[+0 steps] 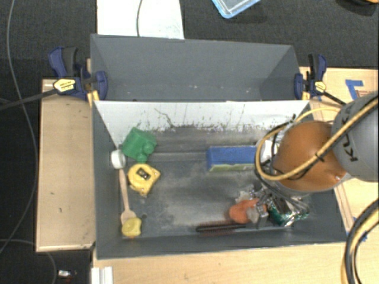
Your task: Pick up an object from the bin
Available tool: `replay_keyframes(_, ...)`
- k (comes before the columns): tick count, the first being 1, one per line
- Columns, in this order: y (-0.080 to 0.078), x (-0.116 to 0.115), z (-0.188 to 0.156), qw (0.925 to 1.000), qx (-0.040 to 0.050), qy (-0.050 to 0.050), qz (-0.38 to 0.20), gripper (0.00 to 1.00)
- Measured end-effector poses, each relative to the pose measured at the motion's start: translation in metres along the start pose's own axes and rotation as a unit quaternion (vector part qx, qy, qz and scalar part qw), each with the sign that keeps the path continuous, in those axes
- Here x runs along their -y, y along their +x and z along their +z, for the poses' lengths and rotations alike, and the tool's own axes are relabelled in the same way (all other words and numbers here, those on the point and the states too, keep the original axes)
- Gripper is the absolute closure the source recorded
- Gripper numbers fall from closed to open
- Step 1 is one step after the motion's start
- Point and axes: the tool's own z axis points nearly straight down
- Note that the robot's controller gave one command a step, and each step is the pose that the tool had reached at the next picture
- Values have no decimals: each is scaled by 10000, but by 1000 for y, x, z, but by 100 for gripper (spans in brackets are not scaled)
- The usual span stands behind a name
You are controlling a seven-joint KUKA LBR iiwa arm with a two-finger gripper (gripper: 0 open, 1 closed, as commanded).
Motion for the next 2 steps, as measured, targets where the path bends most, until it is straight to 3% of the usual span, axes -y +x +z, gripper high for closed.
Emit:
replay_keyframes(1,-4,1,-62,9999,-38,-15,-137,100)
replay_keyframes(2,-20,1,-138,10000,-43,-19,-22,100)
